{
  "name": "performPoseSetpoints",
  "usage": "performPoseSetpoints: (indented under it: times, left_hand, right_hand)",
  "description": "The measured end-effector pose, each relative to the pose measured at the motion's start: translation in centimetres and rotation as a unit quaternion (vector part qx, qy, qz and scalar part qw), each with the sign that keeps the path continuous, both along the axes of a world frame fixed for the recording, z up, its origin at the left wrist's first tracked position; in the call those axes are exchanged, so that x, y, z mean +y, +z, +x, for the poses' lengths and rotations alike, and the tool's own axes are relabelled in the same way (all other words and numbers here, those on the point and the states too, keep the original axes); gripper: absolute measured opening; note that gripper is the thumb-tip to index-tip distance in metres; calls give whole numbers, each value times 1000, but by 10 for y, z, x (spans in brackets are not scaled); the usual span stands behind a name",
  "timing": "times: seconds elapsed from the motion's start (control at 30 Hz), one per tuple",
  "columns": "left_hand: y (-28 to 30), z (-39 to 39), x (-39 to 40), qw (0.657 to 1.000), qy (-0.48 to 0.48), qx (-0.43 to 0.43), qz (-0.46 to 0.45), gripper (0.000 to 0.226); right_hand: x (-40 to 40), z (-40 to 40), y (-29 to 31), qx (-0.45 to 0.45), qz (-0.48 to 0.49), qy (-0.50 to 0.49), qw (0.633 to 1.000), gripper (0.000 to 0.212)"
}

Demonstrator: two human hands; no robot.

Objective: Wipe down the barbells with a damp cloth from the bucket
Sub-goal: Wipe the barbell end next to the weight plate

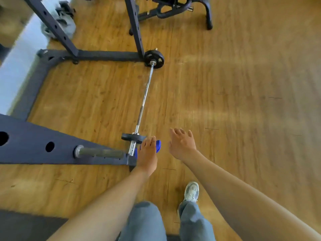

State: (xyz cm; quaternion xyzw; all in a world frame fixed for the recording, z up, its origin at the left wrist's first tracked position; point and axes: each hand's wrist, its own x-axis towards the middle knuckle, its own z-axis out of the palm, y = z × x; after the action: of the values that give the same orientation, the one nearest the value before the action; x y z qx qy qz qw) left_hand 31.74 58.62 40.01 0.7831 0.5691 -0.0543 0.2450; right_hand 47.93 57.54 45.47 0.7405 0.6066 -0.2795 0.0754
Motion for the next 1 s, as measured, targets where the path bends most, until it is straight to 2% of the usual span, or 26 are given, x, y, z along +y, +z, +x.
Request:
performPoseSetpoints:
  times: [0.07,0.27,0.47,0.53,0.73,0.87,1.0]
  left_hand:
    - [-6,17,13,997,69,3,-30,75]
    - [-26,47,67,982,180,22,-51,75]
    - [-59,66,132,943,320,12,-89,59]
    - [-65,70,153,926,364,8,-100,65]
    - [-71,80,194,880,462,11,-112,73]
    - [-73,82,209,843,526,3,-111,79]
    - [-93,77,227,791,604,16,-94,85]
  right_hand:
    - [24,19,-6,-6,-14,39,999,62]
    - [108,51,-20,-2,-39,119,992,60]
    - [208,64,-35,5,-53,171,984,54]
    - [237,62,-41,4,-69,199,978,55]
    - [305,46,-53,-15,-75,314,946,55]
    - [342,23,-63,-19,-74,410,909,52]
    - [376,-8,-90,-1,-82,495,865,47]
